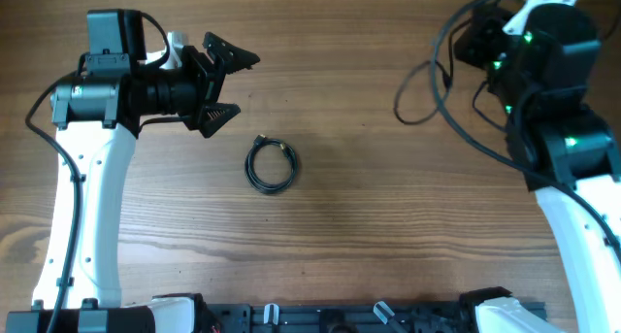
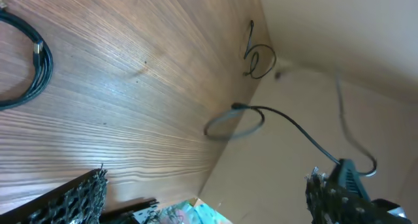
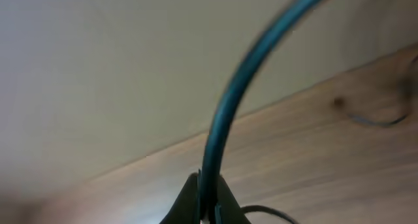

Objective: Untangle cables
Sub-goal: 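Drag the cable to the upper right with the right gripper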

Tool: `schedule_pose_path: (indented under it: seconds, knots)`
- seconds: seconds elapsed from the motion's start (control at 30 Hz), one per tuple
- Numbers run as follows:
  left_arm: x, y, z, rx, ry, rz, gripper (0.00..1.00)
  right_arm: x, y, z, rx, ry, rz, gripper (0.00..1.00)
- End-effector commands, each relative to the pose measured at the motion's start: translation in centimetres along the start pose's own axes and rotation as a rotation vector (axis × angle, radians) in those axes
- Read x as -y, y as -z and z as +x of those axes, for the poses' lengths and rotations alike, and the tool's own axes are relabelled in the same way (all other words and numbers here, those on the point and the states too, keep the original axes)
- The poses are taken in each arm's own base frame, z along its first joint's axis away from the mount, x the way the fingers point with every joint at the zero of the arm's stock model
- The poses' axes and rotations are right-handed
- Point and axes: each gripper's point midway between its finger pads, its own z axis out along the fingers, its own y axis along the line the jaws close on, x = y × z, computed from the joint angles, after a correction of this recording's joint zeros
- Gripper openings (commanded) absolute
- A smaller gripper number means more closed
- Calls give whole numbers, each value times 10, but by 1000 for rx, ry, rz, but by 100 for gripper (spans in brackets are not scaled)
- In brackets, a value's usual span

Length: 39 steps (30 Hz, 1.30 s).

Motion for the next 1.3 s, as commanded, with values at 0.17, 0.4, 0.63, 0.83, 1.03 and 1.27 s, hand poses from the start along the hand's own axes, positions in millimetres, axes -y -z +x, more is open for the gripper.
schedule_pose_path:
  seconds: [0.17, 0.4, 0.63, 0.83, 1.03, 1.27]
  knots:
    - [11, -25, 40, -49, -436, -59, 100, -46, 9, 17, -186, -466, -215, 4]
    - [5, -55, 71, -61, -839, -193, 100, -46, 12, 39, -296, -543, -196, 4]
    - [15, -81, 132, -185, -1137, -140, 100, -36, -9, 69, -418, -717, -101, 4]
    - [-2, -99, 127, -228, -1090, -207, 100, -53, -12, 66, -466, -904, -146, 5]
    - [-16, -99, 82, -10, -935, -416, 100, -63, -8, 65, -485, -781, -225, 4]
    - [-14, -97, 68, 88, -851, -445, 100, -122, 21, 39, -606, -839, -546, 4]
